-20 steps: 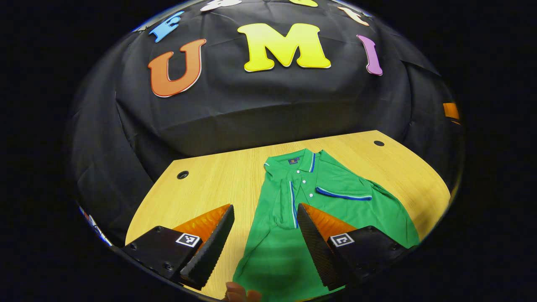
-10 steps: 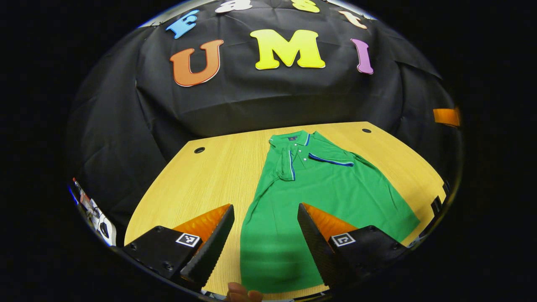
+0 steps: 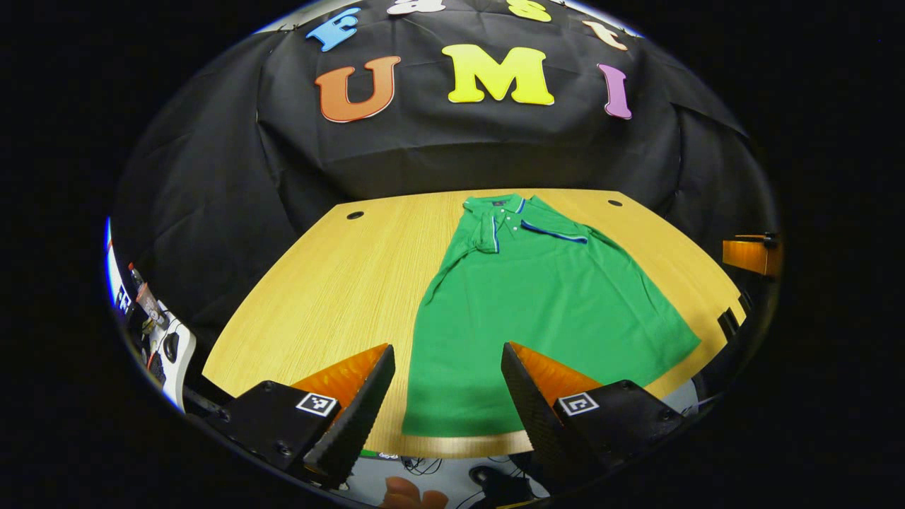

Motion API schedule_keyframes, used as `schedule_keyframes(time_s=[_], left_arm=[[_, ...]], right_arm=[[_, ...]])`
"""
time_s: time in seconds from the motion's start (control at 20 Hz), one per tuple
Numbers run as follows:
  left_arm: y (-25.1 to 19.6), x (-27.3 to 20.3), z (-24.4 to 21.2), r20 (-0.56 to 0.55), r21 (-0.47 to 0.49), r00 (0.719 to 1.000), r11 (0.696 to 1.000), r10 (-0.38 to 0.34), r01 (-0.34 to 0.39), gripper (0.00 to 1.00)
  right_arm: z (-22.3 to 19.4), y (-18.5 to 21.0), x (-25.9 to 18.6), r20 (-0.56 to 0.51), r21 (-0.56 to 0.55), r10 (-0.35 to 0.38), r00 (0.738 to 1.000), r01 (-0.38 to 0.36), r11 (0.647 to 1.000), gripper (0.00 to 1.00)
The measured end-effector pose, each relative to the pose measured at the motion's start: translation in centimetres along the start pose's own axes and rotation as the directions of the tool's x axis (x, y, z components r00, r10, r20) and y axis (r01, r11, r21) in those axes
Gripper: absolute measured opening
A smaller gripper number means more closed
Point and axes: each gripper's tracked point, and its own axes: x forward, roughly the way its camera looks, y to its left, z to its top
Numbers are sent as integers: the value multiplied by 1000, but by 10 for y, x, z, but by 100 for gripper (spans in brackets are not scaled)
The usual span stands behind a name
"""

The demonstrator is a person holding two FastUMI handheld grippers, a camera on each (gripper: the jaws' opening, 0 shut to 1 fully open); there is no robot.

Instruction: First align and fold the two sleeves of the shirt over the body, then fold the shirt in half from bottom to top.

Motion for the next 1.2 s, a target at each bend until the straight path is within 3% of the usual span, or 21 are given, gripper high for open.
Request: schedule_keyframes(time_s=[0.3,0.8,1.2], left_arm=[[-1,1,-38,-91,-10,996,1000,4,-5,97],[1,16,-77,-200,-66,980,998,2,-16,98],[-4,31,-79,-203,-84,979,996,-6,-11,98]], right_arm=[[-48,13,5,-93,12,34,995,-33,999,94],[-126,-2,36,-272,-18,-5,962,0,1000,94],[-135,6,55,-314,14,14,949,-10,1000,96]])
